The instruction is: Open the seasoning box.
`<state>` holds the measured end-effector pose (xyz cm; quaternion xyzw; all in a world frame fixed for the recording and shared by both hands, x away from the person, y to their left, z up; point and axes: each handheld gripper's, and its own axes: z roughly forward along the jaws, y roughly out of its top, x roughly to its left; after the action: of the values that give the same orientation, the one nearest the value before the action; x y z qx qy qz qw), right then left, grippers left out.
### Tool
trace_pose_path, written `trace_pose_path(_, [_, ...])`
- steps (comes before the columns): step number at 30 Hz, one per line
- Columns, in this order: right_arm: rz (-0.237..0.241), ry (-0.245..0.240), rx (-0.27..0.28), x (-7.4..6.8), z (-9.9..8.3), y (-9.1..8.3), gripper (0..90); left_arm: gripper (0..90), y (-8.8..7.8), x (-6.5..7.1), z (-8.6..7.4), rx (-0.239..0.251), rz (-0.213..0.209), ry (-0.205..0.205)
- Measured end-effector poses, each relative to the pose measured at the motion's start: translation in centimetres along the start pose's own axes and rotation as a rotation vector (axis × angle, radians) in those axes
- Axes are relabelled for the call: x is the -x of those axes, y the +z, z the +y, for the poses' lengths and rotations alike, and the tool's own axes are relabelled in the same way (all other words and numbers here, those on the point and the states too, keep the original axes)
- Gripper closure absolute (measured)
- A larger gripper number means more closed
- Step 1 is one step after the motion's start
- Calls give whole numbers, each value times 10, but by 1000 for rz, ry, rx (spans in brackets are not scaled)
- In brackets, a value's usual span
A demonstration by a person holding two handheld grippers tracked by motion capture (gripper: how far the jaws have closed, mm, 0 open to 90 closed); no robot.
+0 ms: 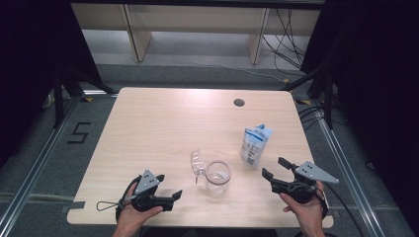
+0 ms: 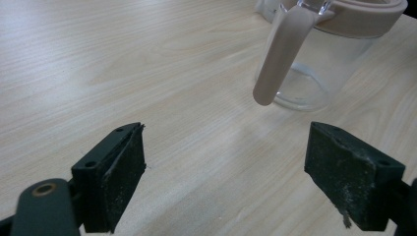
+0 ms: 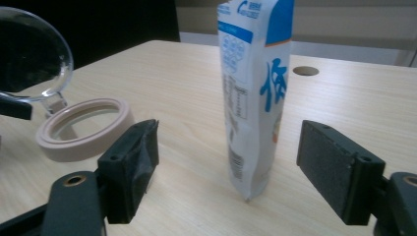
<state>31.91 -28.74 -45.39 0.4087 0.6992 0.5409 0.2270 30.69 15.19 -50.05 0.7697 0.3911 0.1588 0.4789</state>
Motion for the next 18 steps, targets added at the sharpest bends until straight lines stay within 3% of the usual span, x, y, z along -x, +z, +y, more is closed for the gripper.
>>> trace_pose_path(1, [-17,-12,-1,2,0,1,202,150,0,0,0,3,2,-10])
trace_pose_path(2, [-9,5,-4,2,-1,2,187,150,1,0,-1,1,1,-14])
trace_pose_path(3, [-30,25,-35,1,-1,1,180,150,1,-1,-1,2,1,-15])
trace_pose_path(8, [-45,-23,-4,9,-2,9,157,150,1,-1,-1,-3,7,-5])
trace_pose_path(11, [-51,-39,-22,13,-1,16,157,150,2,-1,-2,-6,8,-13])
trace_pose_path(15, [-48,-4,-24,13,-2,29,157,150,2,-1,-2,-5,5,-15])
trace_pose_path(16, [-41,-14,-20,15,-3,32,157,150,2,-1,-2,-4,6,-16])
trace_pose_path(17, [-41,17,-19,13,-3,34,157,150,2,-1,-2,-5,6,-15])
trace_pose_path(18, [-48,1,-28,14,-2,36,158,150,2,-1,-2,-3,6,-18])
